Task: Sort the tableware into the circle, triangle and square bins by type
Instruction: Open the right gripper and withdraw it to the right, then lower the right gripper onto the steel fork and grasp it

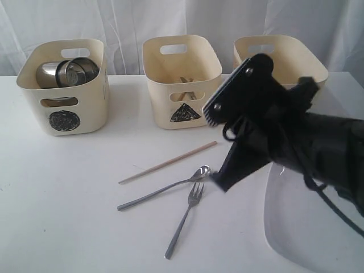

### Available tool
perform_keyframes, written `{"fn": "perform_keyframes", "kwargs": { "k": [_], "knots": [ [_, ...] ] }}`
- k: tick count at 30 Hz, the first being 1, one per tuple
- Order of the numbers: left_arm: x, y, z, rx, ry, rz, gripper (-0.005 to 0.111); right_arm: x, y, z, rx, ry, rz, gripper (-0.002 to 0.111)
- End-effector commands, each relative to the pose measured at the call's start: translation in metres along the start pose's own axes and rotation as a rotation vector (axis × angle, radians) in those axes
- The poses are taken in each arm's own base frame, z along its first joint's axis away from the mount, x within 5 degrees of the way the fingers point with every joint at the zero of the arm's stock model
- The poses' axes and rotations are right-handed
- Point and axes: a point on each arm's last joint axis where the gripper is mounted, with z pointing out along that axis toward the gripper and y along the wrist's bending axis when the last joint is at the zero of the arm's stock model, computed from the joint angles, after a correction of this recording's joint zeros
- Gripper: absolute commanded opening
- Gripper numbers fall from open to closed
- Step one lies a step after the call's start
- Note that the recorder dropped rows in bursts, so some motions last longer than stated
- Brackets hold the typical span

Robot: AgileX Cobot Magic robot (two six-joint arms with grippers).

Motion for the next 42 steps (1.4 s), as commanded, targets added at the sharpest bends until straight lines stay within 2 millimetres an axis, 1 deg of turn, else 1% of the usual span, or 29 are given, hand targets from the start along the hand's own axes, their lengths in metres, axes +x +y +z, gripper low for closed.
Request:
{"fn": "perform_keyframes", "kwargs": {
  "k": [1, 4, 5, 7, 9, 11, 13, 15, 17, 19, 20, 21, 22, 25, 26, 27, 28, 30, 31, 32, 33, 36, 40, 42],
  "knots": [
    [0.0, 0.0, 0.0, 0.004, -0.003, -0.013, 0.0, 0.0, 0.038, -0.013, -0.388, -0.151, 0.141, 0.0],
    [0.0, 0.0, 0.0, 0.004, -0.003, -0.013, 0.0, 0.006, 0.057, -0.017, -0.592, -0.101, 0.377, 0.0],
    [0.0, 0.0, 0.0, 0.004, -0.003, -0.013, 0.0, 0.009, 0.063, -0.019, -0.661, -0.057, 0.42, 0.0],
    [0.0, 0.0, 0.0, 0.004, -0.003, -0.013, 0.0, 0.018, 0.074, -0.023, -0.78, 0.093, 0.414, 0.0],
    [0.0, 0.0, 0.0, 0.004, -0.003, -0.013, 0.0, 0.033, 0.079, -0.024, -0.811, 0.26, 0.36, 0.0],
    [0.0, 0.0, 0.0, 0.004, -0.003, -0.013, 0.0, 0.051, 0.076, -0.024, -0.748, 0.437, 0.265, 0.0],
    [0.0, 0.0, 0.0, 0.004, -0.003, -0.013, 0.0, 0.065, 0.066, -0.024, -0.621, 0.593, 0.213, 0.0],
    [0.0, 0.0, 0.0, 0.004, -0.003, -0.013, 0.0, 0.076, 0.047, -0.024, -0.395, 0.755, 0.198, 0.0],
    [0.0, 0.0, 0.0, 0.004, -0.003, -0.013, 0.0, 0.08, 0.022, -0.022, -0.107, 0.825, 0.194, 0.0],
    [0.0, 0.0, 0.0, 0.004, -0.003, -0.013, 0.0, 0.076, 0.005, -0.021, 0.077, 0.801, 0.185, 0.0],
    [0.0, 0.0, 0.0, 0.004, -0.003, -0.013, 0.0, 0.069, 0.001, -0.019, 0.099, 0.768, 0.169, 0.0],
    [0.0, 0.0, 0.0, 0.004, -0.003, -0.013, 0.0, 0.063, 0.0, -0.018, 0.078, 0.74, 0.15, 0.0],
    [0.0, 0.0, 0.0, 0.004, -0.003, -0.013, 0.0, 0.054, 0.001, -0.016, 0.022, 0.702, 0.126, 0.0],
    [0.0, 0.0, 0.0, 0.004, -0.003, -0.013, 0.0, 0.028, 0.012, -0.012, -0.208, 0.611, 0.073, 0.0],
    [0.0, 0.0, 0.0, 0.004, -0.003, -0.013, 0.0, 0.019, 0.014, -0.01, -0.266, 0.609, 0.074, 0.0],
    [0.0, 0.0, 0.0, 0.004, -0.003, -0.013, 0.0, 0.012, 0.017, -0.006, -0.302, 0.634, 0.11, 0.0],
    [0.0, 0.0, 0.0, 0.004, -0.003, -0.013, 0.0, 0.004, 0.018, -0.001, -0.327, 0.683, 0.14, 0.0],
    [0.0, 0.0, 0.0, 0.004, -0.003, -0.013, 0.0, -0.011, 0.019, 0.014, -0.365, 0.768, 0.139, 0.0],
    [0.0, 0.0, 0.0, 0.004, -0.003, -0.013, 0.0, -0.015, 0.021, 0.023, -0.382, 0.8, 0.129, 0.0],
    [0.0, 0.0, 0.0, 0.004, -0.003, -0.013, 0.0, -0.02, 0.024, 0.04, -0.391, 0.822, 0.122, 0.0],
    [0.0, 0.0, 0.0, 0.004, -0.003, -0.013, 0.0, -0.023, 0.027, 0.054, -0.395, 0.836, 0.122, 0.0],
    [0.0, 0.0, 0.0, 0.004, -0.003, -0.013, 0.0, -0.024, 0.038, 0.084, -0.414, 0.886, 0.167, 0.0],
    [0.0, 0.0, 0.0, 0.004, -0.003, -0.013, 0.0, -0.018, 0.056, 0.104, -0.473, 0.944, 0.28, 0.0],
    [0.0, 0.0, 0.0, 0.004, -0.003, -0.013, 0.0, -0.018, 0.063, 0.109, -0.509, 0.937, 0.346, 0.004]
  ]
}}
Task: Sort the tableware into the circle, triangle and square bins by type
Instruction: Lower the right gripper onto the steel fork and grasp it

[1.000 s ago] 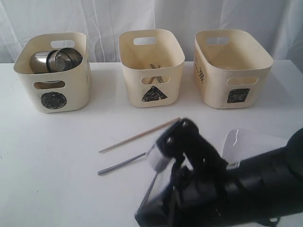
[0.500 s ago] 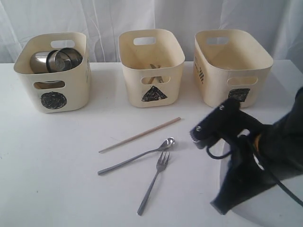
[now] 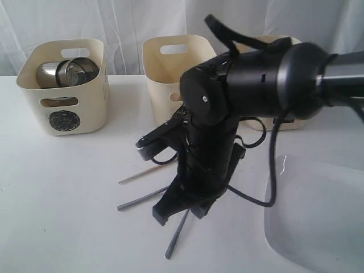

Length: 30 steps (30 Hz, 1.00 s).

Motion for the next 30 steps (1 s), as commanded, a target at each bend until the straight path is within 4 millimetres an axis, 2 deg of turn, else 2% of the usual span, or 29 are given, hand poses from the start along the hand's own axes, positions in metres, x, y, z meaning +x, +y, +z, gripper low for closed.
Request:
{"fn": "perform_keyframes", "kwargs": {
  "k": [1, 5, 8, 10, 15, 17, 24, 30],
  "knots": [
    [0.0, 0.0, 0.0, 0.004, -0.003, -0.013, 0.0, -0.01, 0.01, 0.012, -0.127, -0.002, 0.091, 0.007],
    [0.0, 0.0, 0.0, 0.004, -0.003, -0.013, 0.0, -0.018, 0.017, 0.015, -0.204, -0.067, 0.164, 0.025],
    [0.0, 0.0, 0.0, 0.004, -0.003, -0.013, 0.0, -0.022, 0.015, 0.015, -0.2, -0.107, 0.237, 0.04],
    [0.0, 0.0, 0.0, 0.004, -0.003, -0.013, 0.0, -0.024, 0.013, 0.015, -0.178, -0.128, 0.284, 0.046],
    [0.0, 0.0, 0.0, 0.004, -0.003, -0.013, 0.0, -0.027, 0.002, 0.024, -0.078, -0.135, 0.56, 0.046],
    [0.0, 0.0, 0.0, 0.004, -0.003, -0.013, 0.0, -0.029, -0.002, 0.031, -0.049, -0.141, 0.608, 0.046],
    [0.0, 0.0, 0.0, 0.004, -0.003, -0.013, 0.0, -0.032, -0.005, 0.051, -0.015, -0.111, 0.651, 0.046],
    [0.0, 0.0, 0.0, 0.004, -0.003, -0.013, 0.0, -0.026, -0.012, 0.064, 0.092, -0.039, 0.585, 0.046]
  ]
}}
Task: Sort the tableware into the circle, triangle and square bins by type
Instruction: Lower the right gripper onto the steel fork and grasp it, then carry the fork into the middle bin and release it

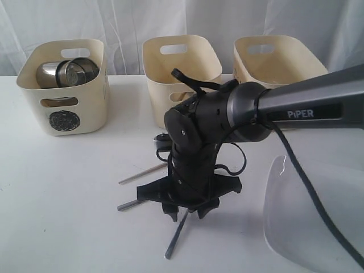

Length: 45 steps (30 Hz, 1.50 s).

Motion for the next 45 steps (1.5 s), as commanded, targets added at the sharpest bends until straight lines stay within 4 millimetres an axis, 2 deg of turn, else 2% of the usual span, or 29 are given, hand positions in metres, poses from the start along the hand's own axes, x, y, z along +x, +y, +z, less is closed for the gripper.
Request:
{"fn": "perform_keyframes", "kwargs": {
  "k": [1, 6, 10, 20, 23, 25, 26, 31, 34, 38, 41, 45],
  "knots": [
    [0.0, 0.0, 0.0, 0.004, -0.003, -0.013, 0.0, -0.001, -0.005, 0.004, 0.06, 0.004, -0.034, 0.046],
    [0.0, 0.0, 0.0, 0.004, -0.003, -0.013, 0.0, -0.003, -0.007, 0.005, 0.079, -0.013, -0.059, 0.045],
    [0.0, 0.0, 0.0, 0.004, -0.003, -0.013, 0.0, -0.002, -0.006, 0.005, 0.072, -0.01, -0.052, 0.035],
    [0.0, 0.0, 0.0, 0.004, -0.003, -0.013, 0.0, 0.009, -0.013, 0.019, 0.071, 0.008, -0.048, 0.033],
    [0.0, 0.0, 0.0, 0.004, -0.003, -0.013, 0.0, 0.009, -0.012, 0.02, 0.062, 0.007, -0.042, 0.023],
    [0.0, 0.0, 0.0, 0.004, -0.003, -0.013, 0.0, 0.008, -0.011, 0.02, 0.052, -0.006, -0.046, 0.003],
    [0.0, 0.0, 0.0, 0.004, -0.003, -0.013, 0.0, 0.007, -0.011, 0.02, 0.046, -0.014, -0.046, 0.0],
    [0.0, 0.0, 0.0, 0.004, -0.003, -0.013, 0.0, 0.009, -0.011, 0.018, 0.047, 0.003, -0.033, 0.0],
    [0.0, 0.0, 0.0, 0.004, -0.003, -0.013, 0.0, 0.012, -0.011, 0.007, 0.032, 0.023, -0.055, 0.0],
    [0.0, 0.0, 0.0, 0.004, -0.003, -0.013, 0.0, 0.016, -0.002, -0.025, -0.105, -0.013, -0.149, 0.0],
    [0.0, 0.0, 0.0, 0.004, -0.003, -0.013, 0.0, 0.013, 0.002, -0.059, -0.216, -0.15, -0.154, 0.0],
    [0.0, 0.0, 0.0, 0.004, -0.003, -0.013, 0.0, -0.009, -0.002, -0.098, -0.353, -0.448, -0.098, 0.0]
  ]
}}
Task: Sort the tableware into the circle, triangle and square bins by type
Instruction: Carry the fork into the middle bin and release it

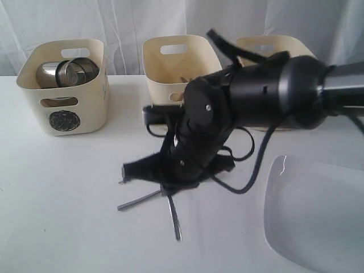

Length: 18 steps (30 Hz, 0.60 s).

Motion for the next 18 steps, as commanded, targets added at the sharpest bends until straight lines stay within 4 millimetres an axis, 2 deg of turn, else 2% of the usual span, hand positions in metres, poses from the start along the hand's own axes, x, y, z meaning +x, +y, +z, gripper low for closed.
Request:
{"fn": "perform_keyframes", "kwargs": {
  "k": [1, 5, 8, 11, 14, 18],
  "knots": [
    [0.0, 0.0, 0.0, 0.004, -0.003, -0.013, 0.0, -0.034, -0.001, -0.042, -0.141, -0.371, 0.029, 0.0],
    [0.0, 0.0, 0.0, 0.004, -0.003, -0.013, 0.0, -0.07, -0.01, -0.071, -0.259, -0.776, 0.079, 0.0],
    [0.0, 0.0, 0.0, 0.004, -0.003, -0.013, 0.0, -0.089, -0.023, -0.076, -0.293, -0.98, 0.103, 0.0],
    [0.0, 0.0, 0.0, 0.004, -0.003, -0.013, 0.0, -0.106, -0.037, -0.068, -0.314, -1.165, 0.119, 0.0],
    [0.0, 0.0, 0.0, 0.004, -0.003, -0.013, 0.0, -0.122, -0.054, -0.052, -0.318, -1.322, 0.13, 0.0],
    [0.0, 0.0, 0.0, 0.004, -0.003, -0.013, 0.0, -0.144, -0.07, -0.018, -0.248, -1.304, 0.119, 0.0]
  ]
}}
